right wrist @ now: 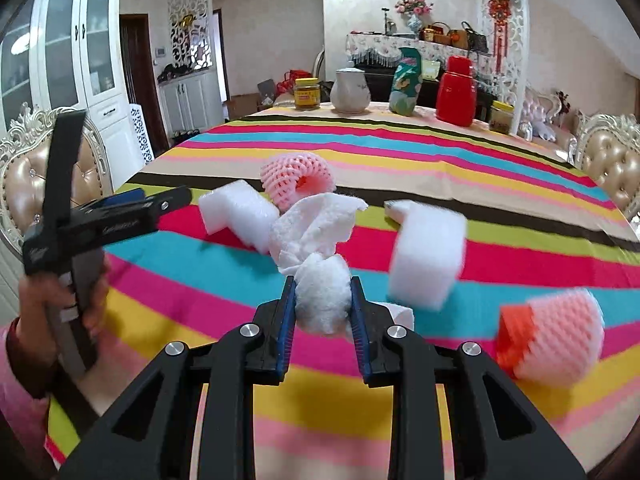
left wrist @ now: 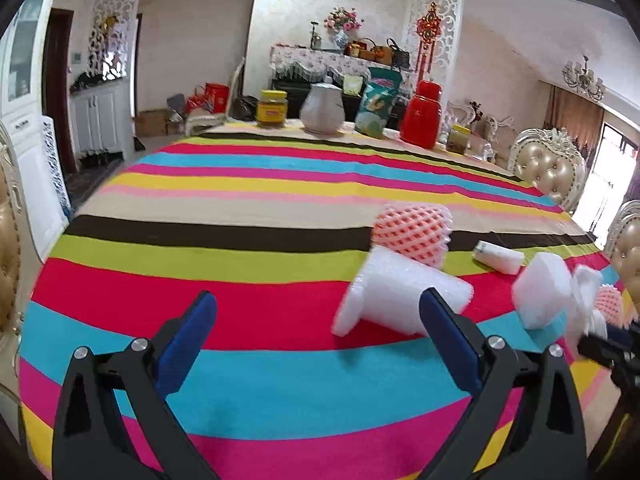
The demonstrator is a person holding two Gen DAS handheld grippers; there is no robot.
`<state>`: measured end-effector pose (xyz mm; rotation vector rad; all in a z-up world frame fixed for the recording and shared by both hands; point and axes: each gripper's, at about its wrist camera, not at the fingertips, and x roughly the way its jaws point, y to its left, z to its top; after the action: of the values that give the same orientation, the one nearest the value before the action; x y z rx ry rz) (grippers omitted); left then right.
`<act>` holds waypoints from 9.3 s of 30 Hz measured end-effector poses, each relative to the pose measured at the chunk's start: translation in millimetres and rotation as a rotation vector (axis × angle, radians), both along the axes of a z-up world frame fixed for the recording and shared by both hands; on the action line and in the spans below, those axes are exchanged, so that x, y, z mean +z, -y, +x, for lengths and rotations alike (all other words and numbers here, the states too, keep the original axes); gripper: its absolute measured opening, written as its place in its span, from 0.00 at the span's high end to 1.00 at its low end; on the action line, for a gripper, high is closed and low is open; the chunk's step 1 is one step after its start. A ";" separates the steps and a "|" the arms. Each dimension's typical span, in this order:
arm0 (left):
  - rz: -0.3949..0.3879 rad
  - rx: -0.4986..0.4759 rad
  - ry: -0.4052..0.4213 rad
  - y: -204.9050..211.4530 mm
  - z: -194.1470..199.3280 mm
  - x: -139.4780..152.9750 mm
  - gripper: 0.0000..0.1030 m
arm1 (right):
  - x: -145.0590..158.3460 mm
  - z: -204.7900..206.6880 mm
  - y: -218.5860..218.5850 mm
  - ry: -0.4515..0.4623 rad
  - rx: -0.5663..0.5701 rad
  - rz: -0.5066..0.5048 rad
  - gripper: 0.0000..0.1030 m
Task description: Collect trash
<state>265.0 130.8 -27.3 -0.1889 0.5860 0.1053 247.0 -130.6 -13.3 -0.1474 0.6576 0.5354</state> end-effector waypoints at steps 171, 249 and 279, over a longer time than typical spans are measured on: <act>0.092 -0.422 0.121 194.8 -188.0 27.3 0.27 | 16.0 -193.2 142.5 0.154 -0.281 0.101 0.75; 0.216 -0.504 -0.074 250.1 -100.4 -9.3 0.05 | -13.0 -130.2 228.8 0.039 -0.493 0.128 0.22; 0.145 -0.333 -0.204 228.5 56.9 -23.5 0.05 | -37.8 55.1 201.8 -0.134 -0.432 0.312 0.63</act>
<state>321.9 -97.7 -50.8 0.0625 0.8022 -0.1577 302.1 -332.3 -51.2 0.3217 0.7033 0.2253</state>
